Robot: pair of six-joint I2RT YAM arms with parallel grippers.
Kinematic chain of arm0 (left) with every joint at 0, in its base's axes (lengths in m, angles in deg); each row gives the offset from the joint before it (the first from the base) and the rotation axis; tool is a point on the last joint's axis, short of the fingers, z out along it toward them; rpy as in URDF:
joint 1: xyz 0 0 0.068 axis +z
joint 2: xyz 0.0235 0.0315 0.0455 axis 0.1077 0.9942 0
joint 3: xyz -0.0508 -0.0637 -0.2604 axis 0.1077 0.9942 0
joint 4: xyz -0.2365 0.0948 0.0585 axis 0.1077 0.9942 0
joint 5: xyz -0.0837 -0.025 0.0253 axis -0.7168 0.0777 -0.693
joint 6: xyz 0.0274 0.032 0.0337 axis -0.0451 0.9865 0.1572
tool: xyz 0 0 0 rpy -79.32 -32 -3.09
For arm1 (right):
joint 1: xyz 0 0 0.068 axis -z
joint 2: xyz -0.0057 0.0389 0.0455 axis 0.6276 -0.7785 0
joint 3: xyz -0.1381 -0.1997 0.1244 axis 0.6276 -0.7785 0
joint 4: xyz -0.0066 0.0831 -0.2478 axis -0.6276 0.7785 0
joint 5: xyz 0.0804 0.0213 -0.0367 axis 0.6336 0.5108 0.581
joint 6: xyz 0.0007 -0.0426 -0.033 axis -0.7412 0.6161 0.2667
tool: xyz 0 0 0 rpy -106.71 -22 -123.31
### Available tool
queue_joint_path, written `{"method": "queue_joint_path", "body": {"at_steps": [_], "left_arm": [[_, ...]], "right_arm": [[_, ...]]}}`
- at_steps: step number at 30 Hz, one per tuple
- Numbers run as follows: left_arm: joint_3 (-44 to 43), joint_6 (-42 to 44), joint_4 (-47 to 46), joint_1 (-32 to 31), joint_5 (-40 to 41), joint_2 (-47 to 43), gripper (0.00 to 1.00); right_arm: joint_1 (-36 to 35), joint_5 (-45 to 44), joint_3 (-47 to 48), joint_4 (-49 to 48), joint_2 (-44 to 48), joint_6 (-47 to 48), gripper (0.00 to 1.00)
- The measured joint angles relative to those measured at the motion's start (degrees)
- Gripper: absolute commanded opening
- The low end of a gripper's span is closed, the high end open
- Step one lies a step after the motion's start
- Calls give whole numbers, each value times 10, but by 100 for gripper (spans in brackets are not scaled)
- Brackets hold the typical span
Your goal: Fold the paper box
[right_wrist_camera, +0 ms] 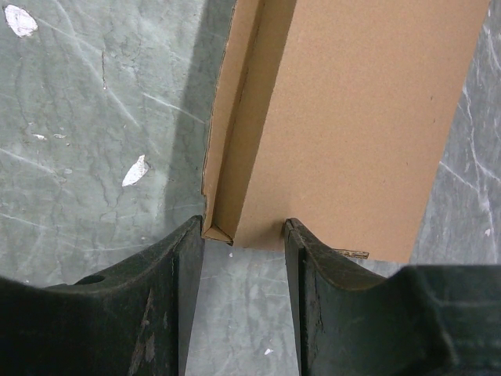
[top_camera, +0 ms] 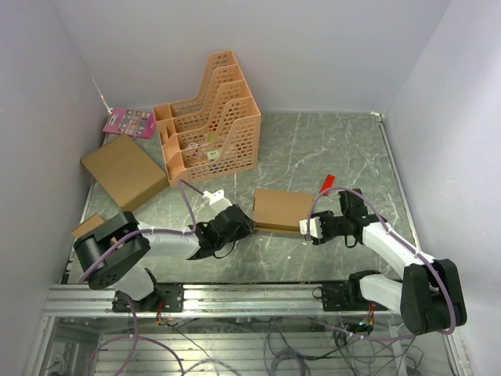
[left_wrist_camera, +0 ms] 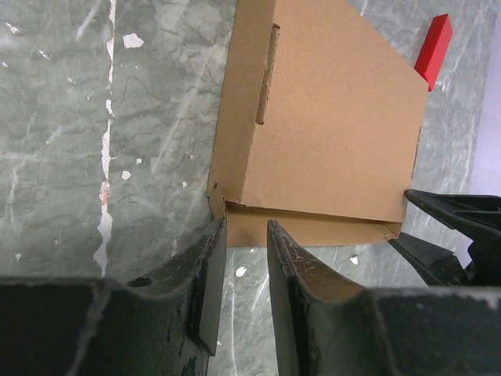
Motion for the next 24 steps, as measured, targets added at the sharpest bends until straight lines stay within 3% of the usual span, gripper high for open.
{"method": "queue_joint_path", "body": {"at_steps": [11,24], "left_arm": [[-17,5,67,-8,25,0,38],[-26,11,74,-8,37,27,33]], "right_arm": [[-1,0,0,0,0,0,43],[-2,0,0,0,0,4,43]]}}
